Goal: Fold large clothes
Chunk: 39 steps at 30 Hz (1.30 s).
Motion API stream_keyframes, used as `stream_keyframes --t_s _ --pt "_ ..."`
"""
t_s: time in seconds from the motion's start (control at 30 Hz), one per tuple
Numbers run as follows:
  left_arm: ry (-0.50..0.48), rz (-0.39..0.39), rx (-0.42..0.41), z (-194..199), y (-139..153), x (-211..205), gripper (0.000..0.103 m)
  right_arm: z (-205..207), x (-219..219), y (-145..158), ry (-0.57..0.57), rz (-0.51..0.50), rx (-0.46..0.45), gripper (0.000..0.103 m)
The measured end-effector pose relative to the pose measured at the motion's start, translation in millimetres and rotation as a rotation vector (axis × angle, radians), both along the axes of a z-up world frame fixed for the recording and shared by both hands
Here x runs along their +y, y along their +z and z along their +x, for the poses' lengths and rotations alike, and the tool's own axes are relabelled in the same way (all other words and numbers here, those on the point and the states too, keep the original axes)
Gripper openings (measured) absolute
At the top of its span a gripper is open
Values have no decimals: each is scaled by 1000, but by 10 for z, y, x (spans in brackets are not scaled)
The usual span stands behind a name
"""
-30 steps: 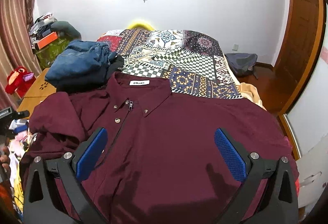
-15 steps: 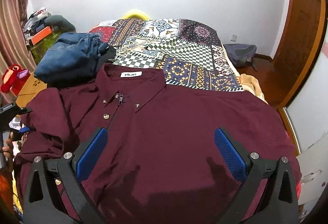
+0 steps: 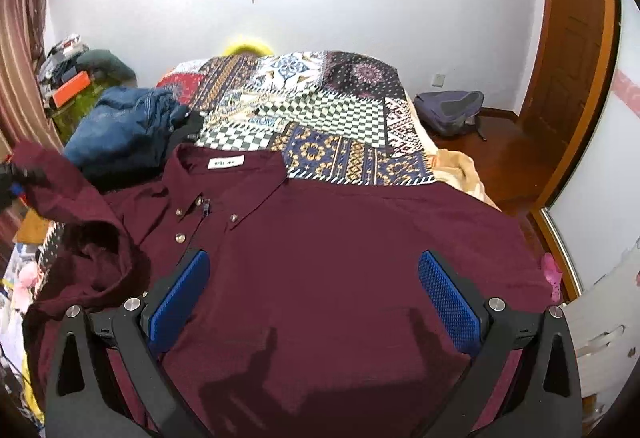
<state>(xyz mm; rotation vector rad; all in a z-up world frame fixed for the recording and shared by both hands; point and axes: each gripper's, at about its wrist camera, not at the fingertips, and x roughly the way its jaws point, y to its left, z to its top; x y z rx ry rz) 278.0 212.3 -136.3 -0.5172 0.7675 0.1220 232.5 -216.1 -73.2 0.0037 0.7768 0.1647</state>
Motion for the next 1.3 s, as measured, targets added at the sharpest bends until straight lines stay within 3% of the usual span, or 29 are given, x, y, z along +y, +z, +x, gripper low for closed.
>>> stream_keyframes --t_s 0.17,0.33,0.5,0.7,0.83,1.0,1.07,1.17,1.3 --pt "-211 88 -130 264 644 -897 22 -12 -168 54 -20 34 -14 103" --pt "-426 138 -190 496 927 -1844 22 -48 -359 145 -50 29 -41 103" --pt "-599 157 -146 623 794 -2679 22 -93 -585 159 -90 10 -41 103" --pt "-732 143 35 643 214 -3323 22 -87 -781 35 -119 -9 10 103" --pt "-799 160 139 551 -70 -3542 26 -54 -813 -34 -120 -4 40 103" --pt "-818 138 132 396 34 -3500 47 37 -738 -125 -78 -1 82 103" --pt "-795 161 117 374 113 -3404 61 54 -704 -151 -51 8 103 103" --pt "-741 223 80 321 191 -3142 64 143 -653 -209 -1 46 145 103" --pt "-631 267 100 255 132 -2601 66 365 -639 -341 41 107 239 103"
